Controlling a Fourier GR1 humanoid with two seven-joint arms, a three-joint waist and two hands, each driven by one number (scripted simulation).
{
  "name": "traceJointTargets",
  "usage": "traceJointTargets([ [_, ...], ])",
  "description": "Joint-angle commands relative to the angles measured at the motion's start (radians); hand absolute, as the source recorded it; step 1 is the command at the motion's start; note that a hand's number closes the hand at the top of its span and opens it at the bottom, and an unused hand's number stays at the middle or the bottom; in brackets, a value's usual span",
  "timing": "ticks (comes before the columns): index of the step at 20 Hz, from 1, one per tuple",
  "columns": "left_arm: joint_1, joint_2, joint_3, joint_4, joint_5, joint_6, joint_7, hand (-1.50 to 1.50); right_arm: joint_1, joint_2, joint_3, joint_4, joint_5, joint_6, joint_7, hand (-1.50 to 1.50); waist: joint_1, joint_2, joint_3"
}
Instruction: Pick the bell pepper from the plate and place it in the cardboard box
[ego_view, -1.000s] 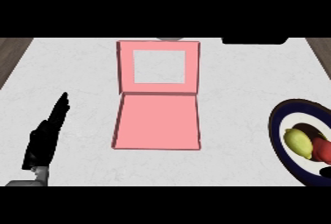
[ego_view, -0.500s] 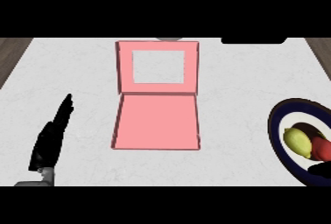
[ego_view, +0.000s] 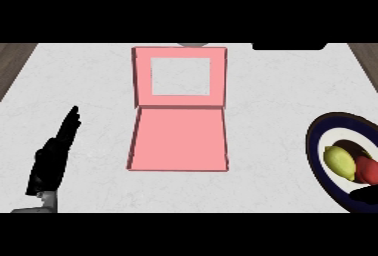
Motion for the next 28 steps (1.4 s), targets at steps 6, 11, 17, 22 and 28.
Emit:
traceJointTargets([
  [6, -0.057, -0.048, 0.031, 0.091, -0.036, -0.013, -0.038, 0.00, -0.073, 0.056, -0.097, 0.091, 0.059, 0.073, -0.084, -1.50, -0.001, 0.000, 0.000],
  [11, 0.039, -0.029, 0.025, -0.139, -0.031, -0.051, 0.098, 0.00, -0.014, 0.127, -0.087, 0.084, 0.120, 0.015, -0.123, -1.50, 0.002, -0.001, 0.000],
  [17, -0.052, -0.064, 0.055, 0.088, -0.077, -0.041, -0.040, 0.00, -0.106, 0.152, -0.137, 0.166, 0.150, 0.066, -0.156, -1.50, 0.000, 0.000, 0.000],
  [22, -0.020, -0.052, 0.081, 0.026, -0.061, -0.069, -0.014, 0.00, -0.159, 0.164, -0.138, 0.212, 0.173, 0.117, -0.122, -1.50, 0.002, 0.000, 0.000],
  [28, -0.001, -0.079, 0.060, 0.030, -0.084, -0.056, -0.029, 0.00, -0.117, 0.145, -0.155, 0.343, 0.248, -0.037, -0.319, 1.50, 0.005, 0.001, 0.000],
])
